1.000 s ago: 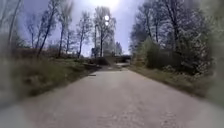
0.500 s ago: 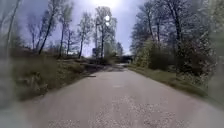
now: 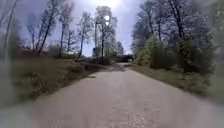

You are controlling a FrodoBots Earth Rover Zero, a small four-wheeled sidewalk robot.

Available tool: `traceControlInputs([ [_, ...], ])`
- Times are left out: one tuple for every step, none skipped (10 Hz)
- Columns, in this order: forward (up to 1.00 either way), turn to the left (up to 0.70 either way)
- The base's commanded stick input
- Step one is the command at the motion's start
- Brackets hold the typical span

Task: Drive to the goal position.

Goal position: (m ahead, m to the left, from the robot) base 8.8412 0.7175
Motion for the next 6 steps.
traceControlInputs([
  [0.7, 0.0],
  [0.7, 0.0],
  [0.7, 0.0],
  [0.7, 0.0],
  [0.7, 0.0],
  [0.7, 0.0],
])
